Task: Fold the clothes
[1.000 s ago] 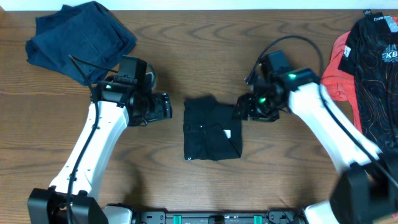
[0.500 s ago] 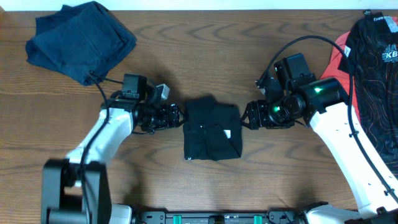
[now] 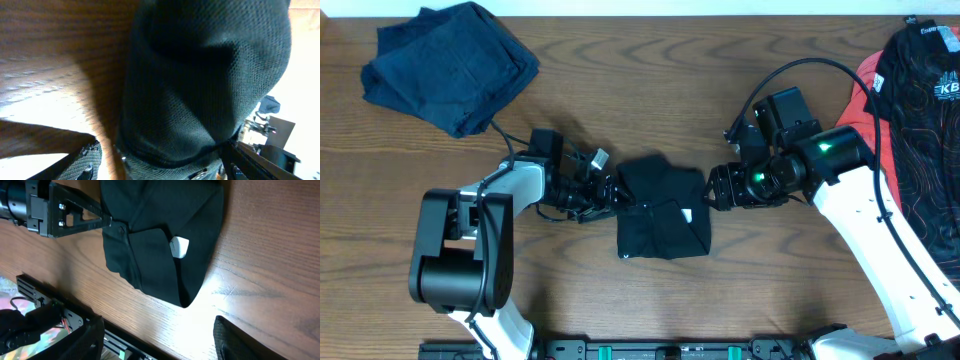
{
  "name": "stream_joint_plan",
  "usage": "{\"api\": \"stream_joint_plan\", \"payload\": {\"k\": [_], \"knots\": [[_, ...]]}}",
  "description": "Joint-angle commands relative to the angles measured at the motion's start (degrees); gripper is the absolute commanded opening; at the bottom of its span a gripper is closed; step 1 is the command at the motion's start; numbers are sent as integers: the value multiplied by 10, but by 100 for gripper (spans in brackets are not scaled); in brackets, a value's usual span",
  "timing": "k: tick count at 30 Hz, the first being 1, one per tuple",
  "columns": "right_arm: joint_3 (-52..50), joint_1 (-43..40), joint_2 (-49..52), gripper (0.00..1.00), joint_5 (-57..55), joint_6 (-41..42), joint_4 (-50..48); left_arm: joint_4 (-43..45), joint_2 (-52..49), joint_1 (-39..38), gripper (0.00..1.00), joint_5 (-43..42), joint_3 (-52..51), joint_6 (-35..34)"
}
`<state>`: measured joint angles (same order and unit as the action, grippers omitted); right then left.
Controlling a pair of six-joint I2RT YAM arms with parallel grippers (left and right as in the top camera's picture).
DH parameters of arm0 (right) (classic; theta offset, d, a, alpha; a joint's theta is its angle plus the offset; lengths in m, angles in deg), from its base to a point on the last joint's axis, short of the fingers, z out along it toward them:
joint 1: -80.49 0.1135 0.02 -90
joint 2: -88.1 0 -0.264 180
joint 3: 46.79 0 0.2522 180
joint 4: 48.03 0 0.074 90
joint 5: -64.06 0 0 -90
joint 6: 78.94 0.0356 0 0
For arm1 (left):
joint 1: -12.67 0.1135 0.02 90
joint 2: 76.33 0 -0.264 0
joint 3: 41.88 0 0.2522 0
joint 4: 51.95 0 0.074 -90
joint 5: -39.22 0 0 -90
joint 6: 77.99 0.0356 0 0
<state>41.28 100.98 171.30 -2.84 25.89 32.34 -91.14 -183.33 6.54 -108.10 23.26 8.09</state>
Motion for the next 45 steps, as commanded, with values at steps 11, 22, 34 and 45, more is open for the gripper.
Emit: {"api": "stream_joint_plan", "payload": {"k": [11, 22, 34, 45], "knots": [[2, 6, -5, 68, -2, -7, -6, 67, -29, -38, 79, 25, -6, -11], [-3, 6, -5, 68, -5, -7, 2, 170, -29, -76, 6, 62, -6, -15], [-3, 6, -5, 69, -37, -7, 23, 377, -29, -64, 6, 267, -5, -19], [-3, 6, -5, 71, -68, 0, 72, 613, -29, 1, 6, 465, -5, 25]]}}
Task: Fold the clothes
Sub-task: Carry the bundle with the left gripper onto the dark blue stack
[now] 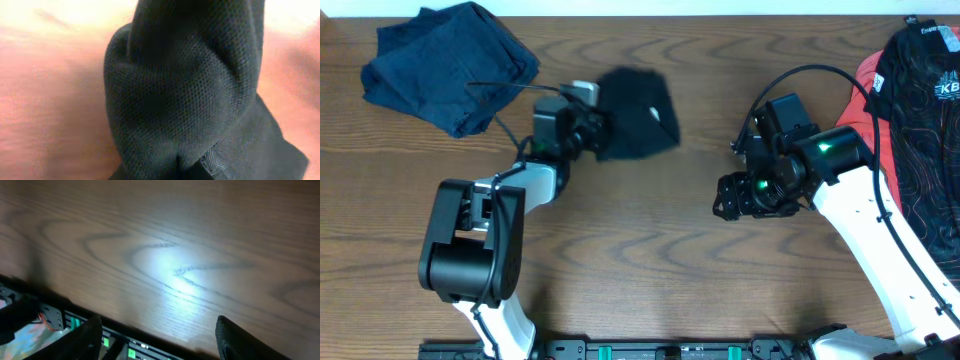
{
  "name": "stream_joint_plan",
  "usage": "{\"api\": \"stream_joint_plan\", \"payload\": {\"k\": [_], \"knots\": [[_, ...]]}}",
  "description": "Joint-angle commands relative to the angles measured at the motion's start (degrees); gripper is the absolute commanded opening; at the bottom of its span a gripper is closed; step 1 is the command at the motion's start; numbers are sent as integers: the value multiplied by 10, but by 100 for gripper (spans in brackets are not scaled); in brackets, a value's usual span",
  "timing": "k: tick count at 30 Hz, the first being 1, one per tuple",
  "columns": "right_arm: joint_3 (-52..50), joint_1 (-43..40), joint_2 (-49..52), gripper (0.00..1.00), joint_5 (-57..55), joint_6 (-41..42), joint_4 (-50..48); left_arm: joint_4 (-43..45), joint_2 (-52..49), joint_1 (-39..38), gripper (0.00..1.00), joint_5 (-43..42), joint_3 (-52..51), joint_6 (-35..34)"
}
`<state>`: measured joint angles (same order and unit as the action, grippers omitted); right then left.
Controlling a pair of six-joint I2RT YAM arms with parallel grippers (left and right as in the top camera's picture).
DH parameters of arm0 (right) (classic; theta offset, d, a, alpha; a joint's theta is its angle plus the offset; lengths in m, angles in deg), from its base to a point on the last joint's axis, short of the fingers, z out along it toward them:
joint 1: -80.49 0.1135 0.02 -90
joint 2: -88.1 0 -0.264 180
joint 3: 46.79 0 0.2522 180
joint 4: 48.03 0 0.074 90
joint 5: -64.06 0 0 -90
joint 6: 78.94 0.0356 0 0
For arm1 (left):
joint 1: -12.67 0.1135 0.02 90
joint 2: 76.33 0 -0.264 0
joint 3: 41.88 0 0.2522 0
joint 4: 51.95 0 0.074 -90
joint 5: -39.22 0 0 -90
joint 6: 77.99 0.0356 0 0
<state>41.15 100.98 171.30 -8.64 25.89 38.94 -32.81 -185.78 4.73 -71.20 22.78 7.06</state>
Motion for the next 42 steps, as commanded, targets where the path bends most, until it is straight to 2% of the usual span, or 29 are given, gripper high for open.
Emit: {"api": "stream_joint_plan", "payload": {"k": [1, 7, 17, 26, 34, 39, 40, 41, 42], "knots": [[-2, 6, -5, 71, -10, 0, 10, 44, -4, 27, 6, 102, 1, 48], [-2, 6, -5, 73, -10, 24, 17, 72, -4, 86, 6, 107, 42, 109], [-2, 5, -5, 76, -10, 30, 18, 59, -6, 166, 6, 90, 166, 98], [-2, 5, -5, 76, -10, 45, 20, 3, -54, 212, 6, 89, 278, -21], [-2, 5, -5, 76, -10, 50, 24, 4, -125, 255, 6, 111, 283, -103], [-2, 5, -5, 76, -10, 55, 24, -12, -154, 278, 8, 111, 283, -119], [-2, 5, -5, 77, -10, 55, 25, -17, -158, 283, 9, 111, 283, -119], [-2, 5, -5, 76, -10, 55, 25, -20, -159, 286, 17, 111, 283, -119], [-2, 5, -5, 76, -10, 55, 25, -23, -160, 289, 32, 111, 283, -119]]}}
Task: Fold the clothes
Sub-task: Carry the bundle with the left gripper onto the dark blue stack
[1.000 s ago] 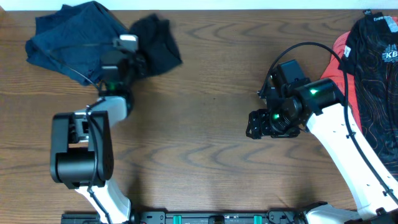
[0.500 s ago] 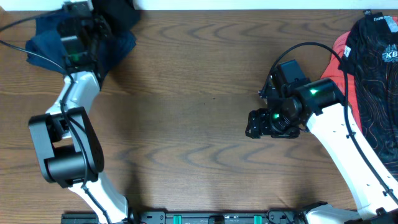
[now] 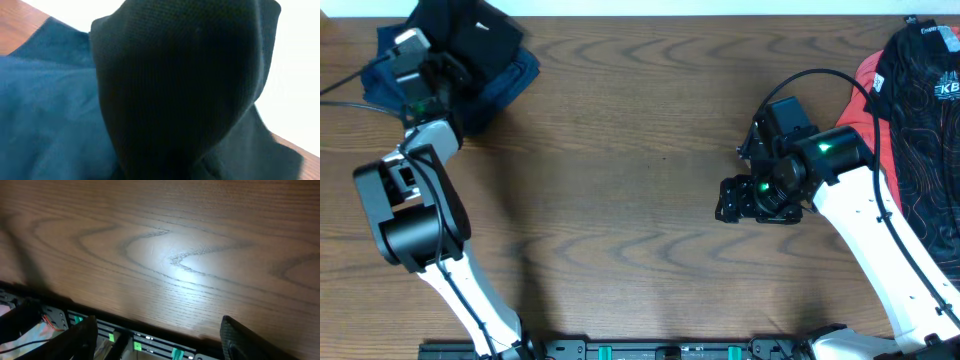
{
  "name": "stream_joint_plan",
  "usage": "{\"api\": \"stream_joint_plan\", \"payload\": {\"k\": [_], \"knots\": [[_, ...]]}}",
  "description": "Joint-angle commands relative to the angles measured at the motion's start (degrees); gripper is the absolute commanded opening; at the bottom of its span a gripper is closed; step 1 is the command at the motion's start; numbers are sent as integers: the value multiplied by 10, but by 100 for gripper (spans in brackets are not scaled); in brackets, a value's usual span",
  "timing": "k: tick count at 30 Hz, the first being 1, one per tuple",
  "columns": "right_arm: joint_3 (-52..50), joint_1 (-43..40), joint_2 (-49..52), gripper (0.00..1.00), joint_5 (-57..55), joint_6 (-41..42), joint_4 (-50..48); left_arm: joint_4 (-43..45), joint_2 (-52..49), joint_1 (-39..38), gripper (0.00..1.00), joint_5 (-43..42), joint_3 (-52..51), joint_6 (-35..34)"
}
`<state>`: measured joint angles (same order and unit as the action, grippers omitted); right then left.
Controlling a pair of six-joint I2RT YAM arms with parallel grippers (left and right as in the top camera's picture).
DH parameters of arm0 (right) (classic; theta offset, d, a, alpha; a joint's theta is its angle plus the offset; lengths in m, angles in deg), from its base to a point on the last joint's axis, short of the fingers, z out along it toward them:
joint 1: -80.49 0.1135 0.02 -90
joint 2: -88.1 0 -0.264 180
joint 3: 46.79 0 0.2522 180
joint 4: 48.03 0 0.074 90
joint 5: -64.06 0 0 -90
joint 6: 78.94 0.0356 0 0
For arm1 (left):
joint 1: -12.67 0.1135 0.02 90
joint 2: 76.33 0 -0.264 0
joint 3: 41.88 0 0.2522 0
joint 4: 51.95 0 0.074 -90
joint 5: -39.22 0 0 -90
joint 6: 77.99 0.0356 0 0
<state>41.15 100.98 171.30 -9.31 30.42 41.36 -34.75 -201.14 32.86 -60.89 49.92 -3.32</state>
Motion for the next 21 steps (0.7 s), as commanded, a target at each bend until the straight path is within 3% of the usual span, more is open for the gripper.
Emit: {"api": "stream_joint_plan", "payload": {"k": [1, 3, 16, 17, 19, 21], "knots": [[-2, 5, -5, 76, -3, 10, 1, -5, -7, 11, 49, 8, 12, -15], [-2, 5, -5, 76, -3, 10, 2, -5, -7, 18, 63, 8, 12, -15], [-2, 5, -5, 75, -3, 14, 11, -63, 8, 78, 67, 2, 12, -15], [-2, 5, -5, 76, -3, 14, 11, -65, 14, 78, 72, 1, 12, -15], [-2, 6, -5, 76, -3, 14, 12, -67, 29, 78, 92, 1, 12, -15], [-2, 6, -5, 76, -3, 14, 13, -67, 47, 76, 92, 1, 12, -16]]}}
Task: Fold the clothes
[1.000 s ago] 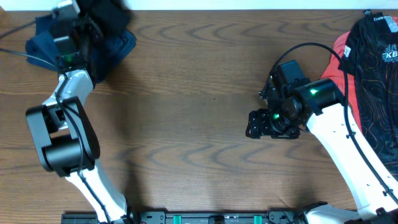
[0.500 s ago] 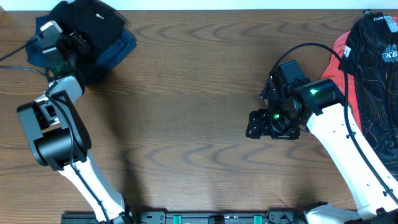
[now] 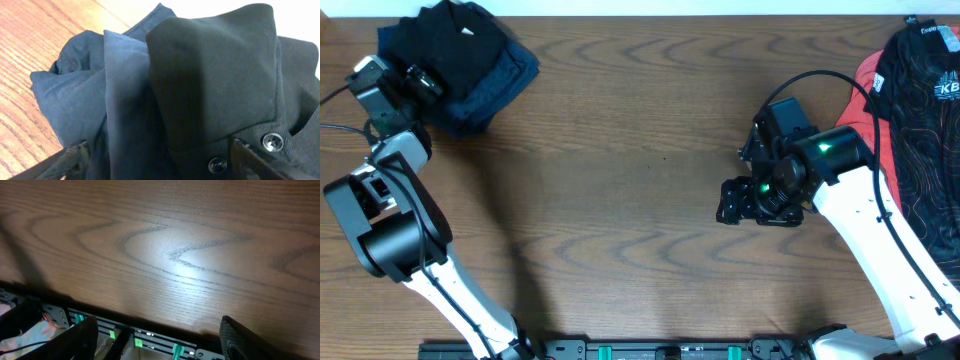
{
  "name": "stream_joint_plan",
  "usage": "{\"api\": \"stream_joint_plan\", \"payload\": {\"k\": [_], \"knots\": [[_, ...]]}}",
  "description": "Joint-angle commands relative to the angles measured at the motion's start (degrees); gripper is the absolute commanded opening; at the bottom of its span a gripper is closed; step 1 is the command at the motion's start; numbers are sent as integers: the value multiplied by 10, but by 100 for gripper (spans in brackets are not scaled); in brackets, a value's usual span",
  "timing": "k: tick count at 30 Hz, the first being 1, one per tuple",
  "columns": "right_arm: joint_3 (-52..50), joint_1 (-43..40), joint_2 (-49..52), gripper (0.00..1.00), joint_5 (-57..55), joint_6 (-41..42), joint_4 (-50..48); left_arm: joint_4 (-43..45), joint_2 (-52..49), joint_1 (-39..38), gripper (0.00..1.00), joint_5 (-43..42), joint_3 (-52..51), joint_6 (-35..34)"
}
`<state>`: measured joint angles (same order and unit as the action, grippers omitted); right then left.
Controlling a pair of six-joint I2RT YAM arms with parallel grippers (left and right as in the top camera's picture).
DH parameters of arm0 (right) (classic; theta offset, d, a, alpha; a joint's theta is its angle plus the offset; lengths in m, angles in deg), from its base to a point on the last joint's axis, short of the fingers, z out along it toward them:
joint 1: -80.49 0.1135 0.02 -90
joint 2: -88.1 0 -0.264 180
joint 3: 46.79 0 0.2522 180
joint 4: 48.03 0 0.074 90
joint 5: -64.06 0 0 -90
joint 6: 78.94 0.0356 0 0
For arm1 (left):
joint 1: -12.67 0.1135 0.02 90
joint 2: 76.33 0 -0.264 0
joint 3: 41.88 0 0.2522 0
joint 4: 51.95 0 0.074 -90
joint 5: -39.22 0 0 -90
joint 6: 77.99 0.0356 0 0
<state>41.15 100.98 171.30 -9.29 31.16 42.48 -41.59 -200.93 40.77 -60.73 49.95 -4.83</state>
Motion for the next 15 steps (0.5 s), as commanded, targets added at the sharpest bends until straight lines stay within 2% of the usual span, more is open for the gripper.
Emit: {"api": "stream_joint_plan", "payload": {"k": [1, 4, 8, 10, 12, 13, 14, 15], "knots": [[-2, 6, -5, 76, -3, 7, 3, 0, 56, -4, 93, -1, 12, 0], [-2, 6, -5, 76, -3, 7, 4, -6, 86, -7, 95, -1, 12, -2], [-2, 6, -5, 76, -4, 7, 2, -10, 109, -9, 95, -1, 12, -38], [-2, 6, -5, 76, -4, 7, -1, -9, 109, -12, 76, -1, 12, -49], [-2, 6, -5, 76, -4, 7, -3, -7, 104, -20, 48, 0, 12, -49], [-2, 6, -5, 76, -3, 7, -7, -6, 100, -25, 13, 0, 12, -49], [-2, 6, -5, 76, -3, 7, -7, -4, 97, -29, 6, 0, 12, -49], [-2, 6, -5, 76, -3, 7, -8, 0, 93, -33, 6, 0, 11, -49]]}}
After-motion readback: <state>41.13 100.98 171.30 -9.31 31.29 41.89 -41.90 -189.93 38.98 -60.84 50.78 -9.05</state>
